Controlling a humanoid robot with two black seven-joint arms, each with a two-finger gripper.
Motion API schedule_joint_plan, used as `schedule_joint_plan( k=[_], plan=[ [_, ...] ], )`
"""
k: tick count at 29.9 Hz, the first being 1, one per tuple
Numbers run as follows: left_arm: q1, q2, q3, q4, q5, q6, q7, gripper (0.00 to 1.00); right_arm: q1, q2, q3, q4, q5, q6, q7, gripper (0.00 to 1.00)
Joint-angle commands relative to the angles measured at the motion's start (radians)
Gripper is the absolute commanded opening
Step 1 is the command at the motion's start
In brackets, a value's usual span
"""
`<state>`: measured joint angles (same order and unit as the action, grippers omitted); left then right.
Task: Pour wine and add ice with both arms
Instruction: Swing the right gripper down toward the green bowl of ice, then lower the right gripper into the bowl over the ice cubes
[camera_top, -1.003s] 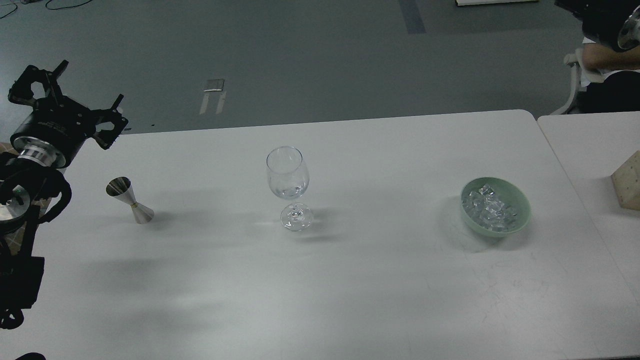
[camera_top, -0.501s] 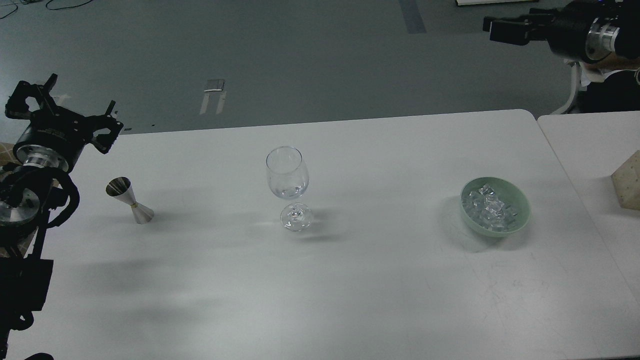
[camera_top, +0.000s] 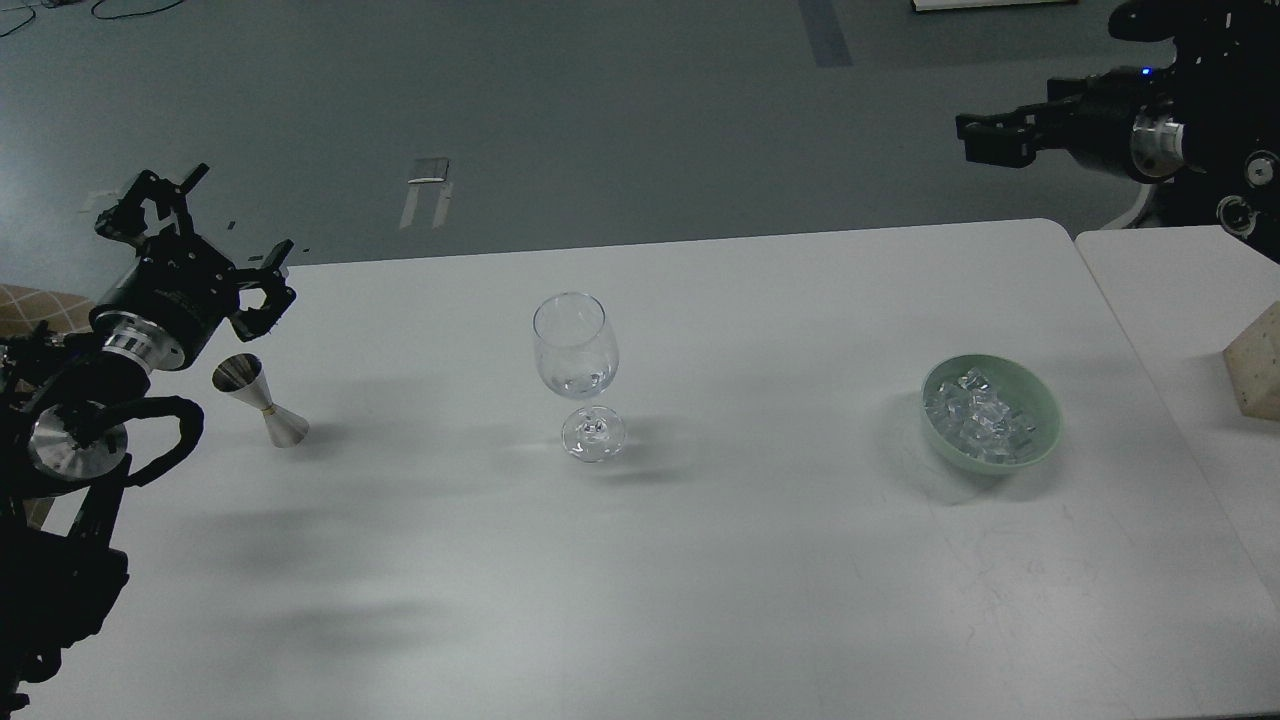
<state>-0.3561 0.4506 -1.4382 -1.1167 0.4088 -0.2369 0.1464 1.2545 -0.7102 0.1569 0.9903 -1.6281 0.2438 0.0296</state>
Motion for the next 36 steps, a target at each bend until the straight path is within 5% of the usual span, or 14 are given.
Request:
schedule_joint_plan(
  k=[1, 14, 21, 36],
  plan=[
    [-0.001, -0.007, 0.001, -0.014, 0.001, -0.004, 0.001, 0.98, -0.018, -0.046, 0.007, 0.073, 0.002, 0.017, -0.011, 1.0],
    [0.0, -0.01, -0.013, -0.037, -0.002, -0.002, 0.009, 0.98, -0.121, -0.325, 0.009, 0.438, 0.001, 0.058, -0.014, 1.0],
    [0.006, -0.012, -0.013, -0.077, -0.002, 0.004, 0.013, 0.98, -0.15, -0.322, 0.003, 0.465, -0.003, 0.048, -0.008, 0.85],
    [0.011, -0.062, -0.008, -0.089, -0.022, 0.033, 0.018, 0.98, -0.365, -0.321, 0.018, 0.468, -0.001, -0.081, -0.017, 0.77]
  ],
)
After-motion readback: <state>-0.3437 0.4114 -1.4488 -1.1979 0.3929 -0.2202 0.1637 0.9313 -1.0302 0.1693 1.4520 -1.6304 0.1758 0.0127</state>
